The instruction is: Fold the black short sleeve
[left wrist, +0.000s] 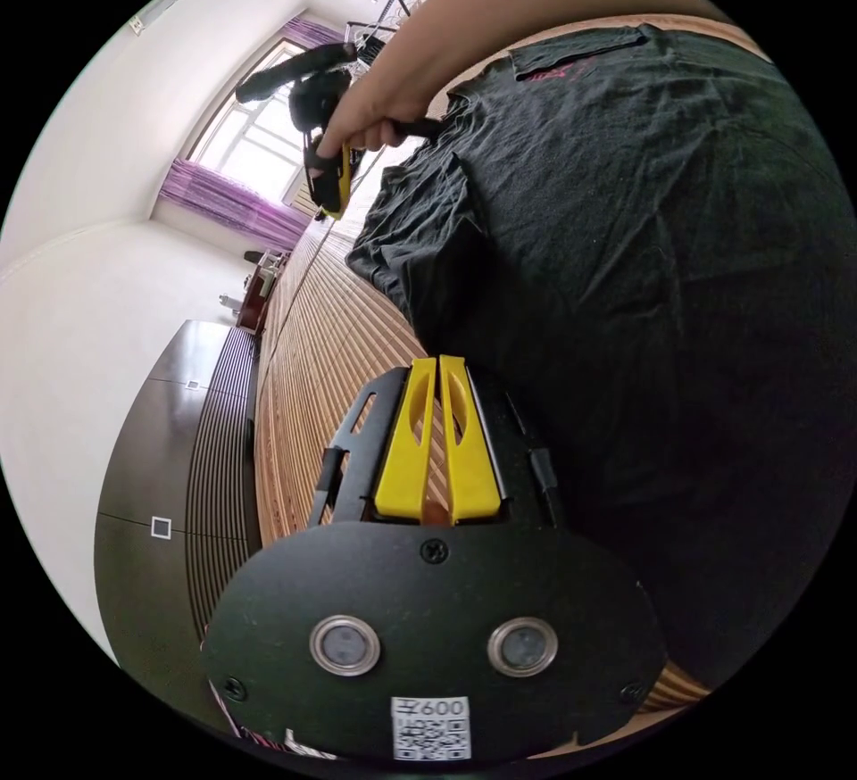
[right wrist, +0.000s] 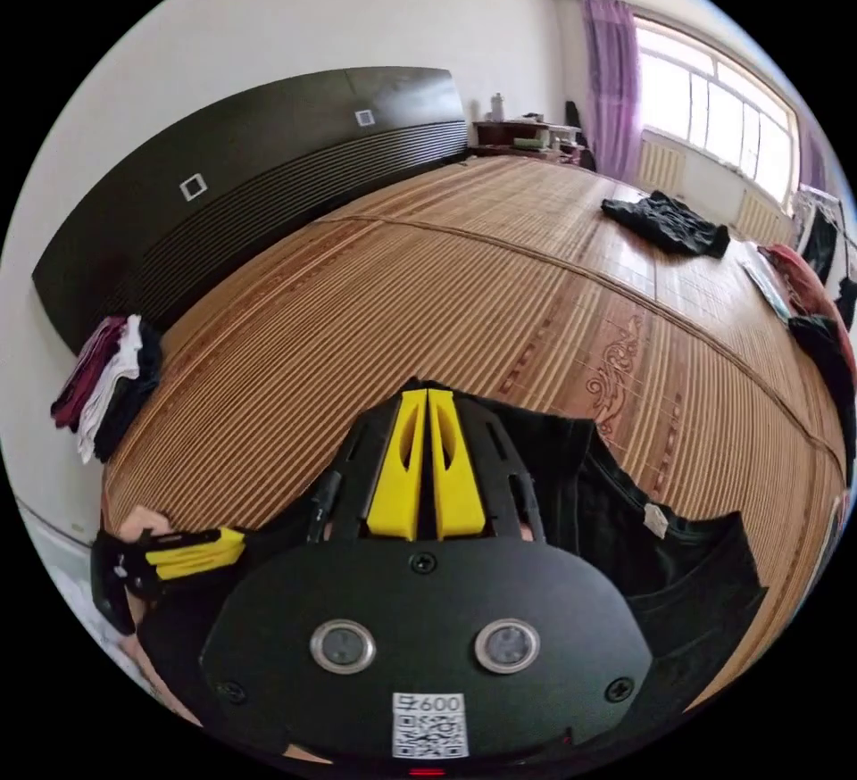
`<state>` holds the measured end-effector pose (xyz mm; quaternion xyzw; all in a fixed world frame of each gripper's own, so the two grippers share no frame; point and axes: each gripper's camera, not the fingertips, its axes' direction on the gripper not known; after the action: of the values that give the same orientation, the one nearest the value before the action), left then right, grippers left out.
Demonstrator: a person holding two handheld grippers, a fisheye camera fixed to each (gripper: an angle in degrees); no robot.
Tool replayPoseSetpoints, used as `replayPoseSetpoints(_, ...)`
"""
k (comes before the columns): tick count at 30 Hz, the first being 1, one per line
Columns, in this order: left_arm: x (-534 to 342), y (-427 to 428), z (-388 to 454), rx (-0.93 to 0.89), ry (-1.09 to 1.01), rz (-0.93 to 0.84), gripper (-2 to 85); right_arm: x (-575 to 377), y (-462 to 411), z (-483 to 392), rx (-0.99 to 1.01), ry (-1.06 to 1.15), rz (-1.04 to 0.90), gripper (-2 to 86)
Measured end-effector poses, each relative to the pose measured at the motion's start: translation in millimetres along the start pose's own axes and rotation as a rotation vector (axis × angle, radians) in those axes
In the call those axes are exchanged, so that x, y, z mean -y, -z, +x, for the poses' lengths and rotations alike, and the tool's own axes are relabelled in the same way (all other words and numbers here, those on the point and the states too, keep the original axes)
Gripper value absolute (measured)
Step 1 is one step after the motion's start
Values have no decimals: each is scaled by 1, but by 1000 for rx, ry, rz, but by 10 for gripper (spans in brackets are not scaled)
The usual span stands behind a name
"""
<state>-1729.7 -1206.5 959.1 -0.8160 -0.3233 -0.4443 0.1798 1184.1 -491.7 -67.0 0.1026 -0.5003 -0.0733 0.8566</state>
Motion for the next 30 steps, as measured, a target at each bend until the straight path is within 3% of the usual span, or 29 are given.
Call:
replayPoseSetpoints(3,1,5,-1,2,-4,1,14,-68,-7,-75,209,237,-221,5)
replayPoseSetpoints(8,3,15,-1,5,-10,7,13,-212,19,-187,-76,629,-186,50)
replayPoseSetpoints(10,4,18,-1,5,-13,9,13,-238,11,-198,-150,665,-186,52)
replayPoseSetpoints(14,5,26,0,5,-14,11,13,-270,-26,-196,-117,658,-244,13)
replayPoseSetpoints(21,3,39,-1,5,-17,21,17,-331,-46,-181,-213,648,-456,-7)
replayPoseSetpoints(24,2,46,2,14,-34,32,18,-341,-29,-178,-203,554,-332,-7)
replayPoseSetpoints(27,-3,54,4,22,-54,62,19,-354,-25,-211,-3,531,-209,-4)
replayPoseSetpoints(30,-8,63,-4,2,-12,91,19,-395,-54,-265,-175,705,-153,1)
